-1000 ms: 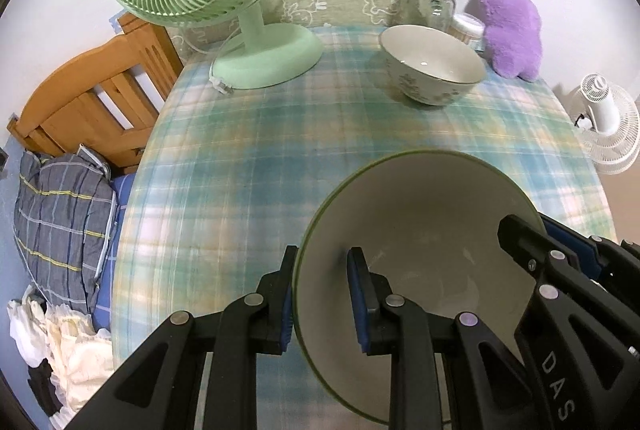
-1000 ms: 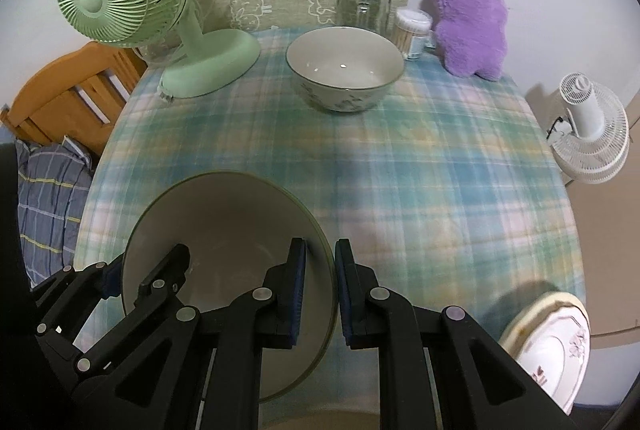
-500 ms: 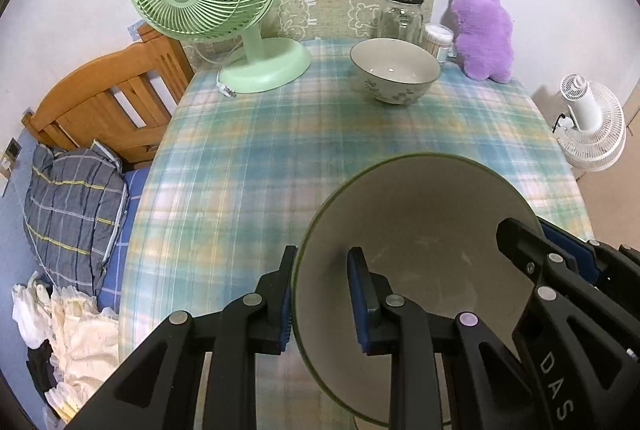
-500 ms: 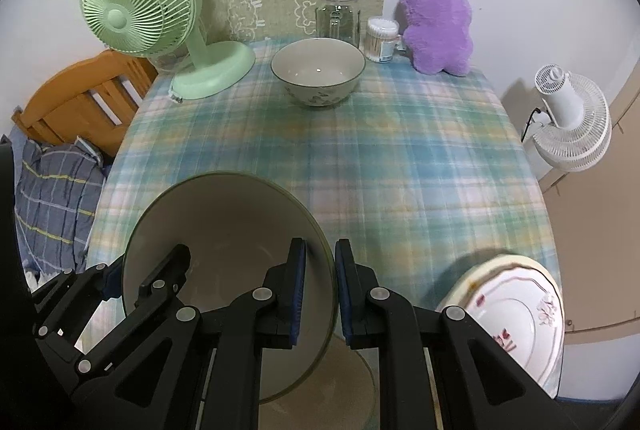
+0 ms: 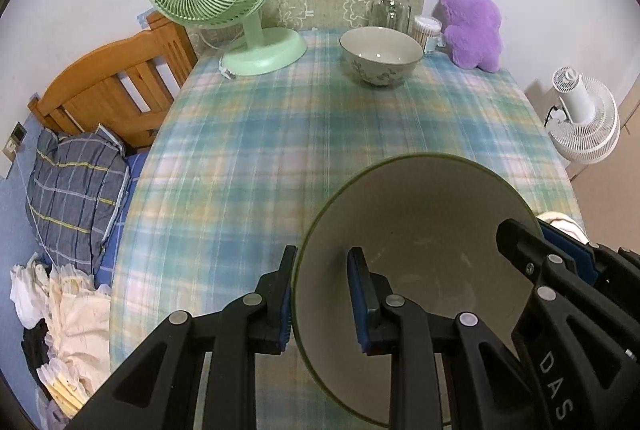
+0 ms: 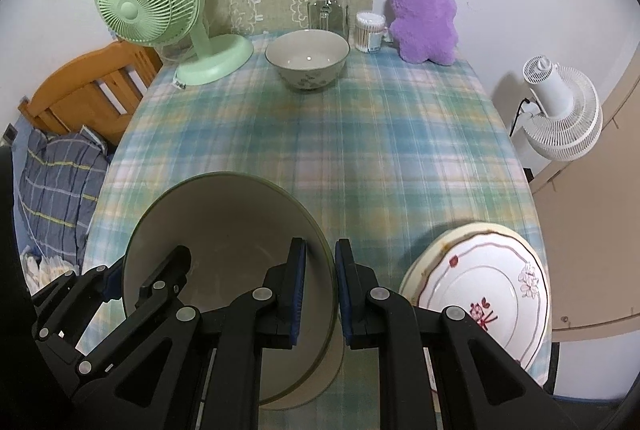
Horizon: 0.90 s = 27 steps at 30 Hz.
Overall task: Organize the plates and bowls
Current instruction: 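Carry the plain bowl with both grippers toward the red-rimmed plate stack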
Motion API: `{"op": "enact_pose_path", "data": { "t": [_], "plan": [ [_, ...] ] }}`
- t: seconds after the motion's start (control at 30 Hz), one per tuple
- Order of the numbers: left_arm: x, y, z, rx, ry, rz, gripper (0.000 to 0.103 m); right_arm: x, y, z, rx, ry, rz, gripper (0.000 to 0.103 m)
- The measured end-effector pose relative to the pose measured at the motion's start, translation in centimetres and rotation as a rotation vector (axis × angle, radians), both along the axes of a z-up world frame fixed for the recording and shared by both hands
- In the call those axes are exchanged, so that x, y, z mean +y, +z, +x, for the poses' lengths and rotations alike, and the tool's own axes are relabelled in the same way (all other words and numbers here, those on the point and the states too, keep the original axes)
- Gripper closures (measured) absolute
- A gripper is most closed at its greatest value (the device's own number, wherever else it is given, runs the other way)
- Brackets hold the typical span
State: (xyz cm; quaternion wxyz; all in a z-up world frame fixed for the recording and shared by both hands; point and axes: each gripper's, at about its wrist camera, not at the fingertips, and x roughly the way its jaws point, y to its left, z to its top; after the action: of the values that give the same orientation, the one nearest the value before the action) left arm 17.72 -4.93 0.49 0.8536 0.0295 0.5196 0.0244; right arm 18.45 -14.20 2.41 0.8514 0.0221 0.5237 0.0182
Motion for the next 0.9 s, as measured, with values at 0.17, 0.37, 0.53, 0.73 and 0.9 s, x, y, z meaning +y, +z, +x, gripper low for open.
{"op": "enact_pose_path", "data": {
  "t": [0.17,0.37,0.53,0.73,0.9],
  "plan": [
    [-0.2,-0.9,-0.9,0.026,0.012,-0.012,0.081,-0.3,-0.7,-0.9,0.02,0.01,-0.002,0.084],
    [-0.4,-2.6,-1.5,0.076,0.018,-0.031,0.081,-0.6,-2.3,-1.5,0.064,0.01,-0.011,0.084],
    [-0.4,-3.8,-1.8,0.102,0.016,-0.039,0.081,-0.6,-3.6,-1.7,0.1,0.005,-0.018,0.084],
    [-0.3,-4.6,-1.8,0.115,0.013,-0.033,0.081,-0.5,-4.6,-1.8,0.12,0.007,-0.024,0.084],
    [-0.1,-5.4,-1.7,0.139,0.02,-0.037,0.081,-0.3,-5.2,-1.6,0.134,0.01,-0.028,0.084]
  ]
}}
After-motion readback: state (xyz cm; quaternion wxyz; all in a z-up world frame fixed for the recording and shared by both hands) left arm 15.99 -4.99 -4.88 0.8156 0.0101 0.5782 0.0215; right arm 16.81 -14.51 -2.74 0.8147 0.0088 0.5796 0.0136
